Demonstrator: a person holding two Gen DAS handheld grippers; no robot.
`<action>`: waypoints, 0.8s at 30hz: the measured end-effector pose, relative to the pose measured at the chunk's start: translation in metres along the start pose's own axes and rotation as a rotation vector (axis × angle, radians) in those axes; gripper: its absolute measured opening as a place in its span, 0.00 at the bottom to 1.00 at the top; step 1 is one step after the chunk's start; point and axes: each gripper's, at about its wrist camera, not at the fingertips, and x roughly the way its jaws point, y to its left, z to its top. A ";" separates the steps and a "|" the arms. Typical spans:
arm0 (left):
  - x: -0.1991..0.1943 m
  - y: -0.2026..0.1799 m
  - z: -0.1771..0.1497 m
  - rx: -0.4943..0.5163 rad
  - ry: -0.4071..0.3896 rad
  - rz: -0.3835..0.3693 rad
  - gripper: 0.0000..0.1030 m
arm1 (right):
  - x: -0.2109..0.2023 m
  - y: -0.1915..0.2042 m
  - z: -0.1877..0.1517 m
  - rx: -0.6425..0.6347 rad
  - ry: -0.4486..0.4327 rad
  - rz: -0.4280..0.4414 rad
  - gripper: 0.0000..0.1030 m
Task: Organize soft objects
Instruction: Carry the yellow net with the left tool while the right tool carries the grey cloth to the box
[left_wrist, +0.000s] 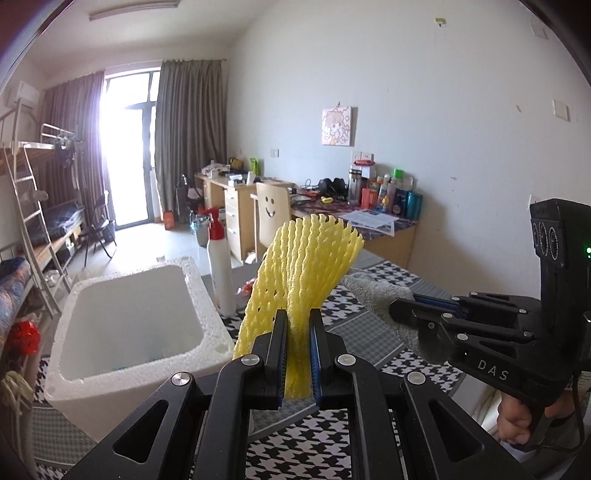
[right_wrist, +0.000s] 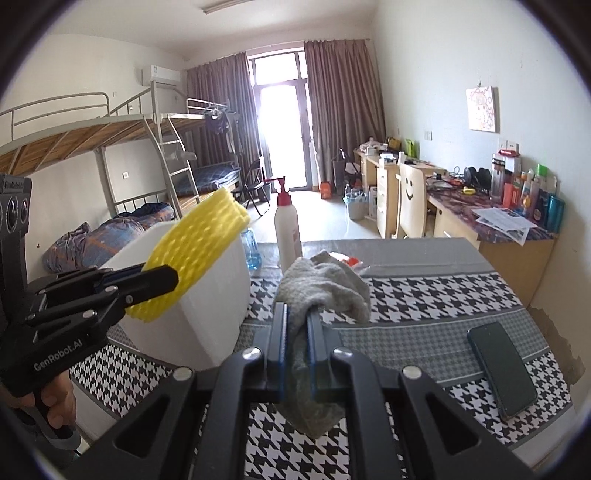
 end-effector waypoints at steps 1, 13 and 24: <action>0.000 0.001 0.001 -0.001 -0.003 0.001 0.11 | -0.001 0.000 0.001 0.001 -0.003 0.002 0.12; -0.003 0.008 0.013 0.001 -0.041 0.036 0.11 | 0.000 0.000 0.014 0.006 -0.039 0.011 0.12; -0.009 0.017 0.021 -0.020 -0.073 0.078 0.11 | 0.002 0.006 0.024 -0.017 -0.066 0.023 0.12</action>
